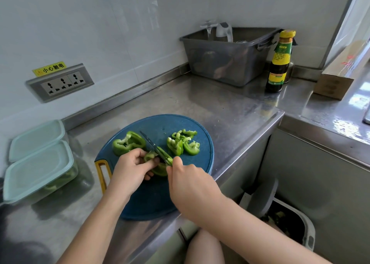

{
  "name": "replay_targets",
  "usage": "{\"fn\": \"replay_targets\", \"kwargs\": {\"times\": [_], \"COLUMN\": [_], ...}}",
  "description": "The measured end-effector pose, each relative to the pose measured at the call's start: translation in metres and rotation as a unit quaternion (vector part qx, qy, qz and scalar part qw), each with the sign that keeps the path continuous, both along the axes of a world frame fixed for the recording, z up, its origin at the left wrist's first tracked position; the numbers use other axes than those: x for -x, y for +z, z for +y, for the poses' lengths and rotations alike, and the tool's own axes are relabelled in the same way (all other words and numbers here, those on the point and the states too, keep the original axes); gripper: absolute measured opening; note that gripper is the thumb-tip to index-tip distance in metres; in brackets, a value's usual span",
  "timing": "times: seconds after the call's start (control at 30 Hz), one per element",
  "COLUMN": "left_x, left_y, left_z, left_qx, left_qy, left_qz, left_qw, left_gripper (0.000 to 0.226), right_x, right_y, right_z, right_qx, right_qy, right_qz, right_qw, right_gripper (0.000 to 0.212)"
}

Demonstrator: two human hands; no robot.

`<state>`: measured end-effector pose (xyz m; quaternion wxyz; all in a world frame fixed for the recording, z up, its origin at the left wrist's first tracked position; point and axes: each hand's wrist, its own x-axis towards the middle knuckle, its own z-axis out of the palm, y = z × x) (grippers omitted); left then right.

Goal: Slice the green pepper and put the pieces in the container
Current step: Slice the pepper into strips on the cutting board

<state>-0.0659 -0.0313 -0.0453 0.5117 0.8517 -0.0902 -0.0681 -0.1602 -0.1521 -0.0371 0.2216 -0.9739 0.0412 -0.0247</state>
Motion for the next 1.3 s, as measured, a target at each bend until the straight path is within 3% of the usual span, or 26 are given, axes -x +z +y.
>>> {"fn": "replay_targets", "kwargs": {"times": [0.27,0.4,0.6,0.73,1.0,1.3], "left_x": [0.005,0.006,0.002,0.001,0.004,-0.001], "left_y": [0.001,0.001,-0.001,-0.001,0.000,-0.003], "left_z": [0.002,0.002,0.001,0.001,0.000,0.000], "left_qx": [-0.016,0.003,-0.001,-0.023,-0.021,-0.014], "left_qy": [-0.022,-0.013,-0.001,0.013,0.015,0.024], "left_qz": [-0.011,0.002,0.002,-0.011,0.000,0.022], "left_qw": [1.000,1.000,1.000,1.000,1.000,0.999], "left_gripper": [0.008,0.008,0.012,0.017,0.018,0.009], "right_x": [-0.033,-0.042,-0.013,0.019,0.028,0.030], "right_y": [0.021,0.028,0.012,-0.003,-0.007,-0.013], "right_z": [-0.005,-0.012,-0.033,-0.020,-0.004,0.003], "right_qx": [-0.094,-0.112,-0.209,-0.171,-0.149,-0.025], "right_qy": [-0.030,-0.016,-0.046,-0.025,-0.005,0.007], "right_qz": [0.090,0.105,0.021,-0.043,-0.072,-0.078], "right_qw": [0.991,0.988,0.977,0.984,0.986,0.997], "right_gripper": [0.028,0.020,0.039,0.035,0.033,0.025]}}
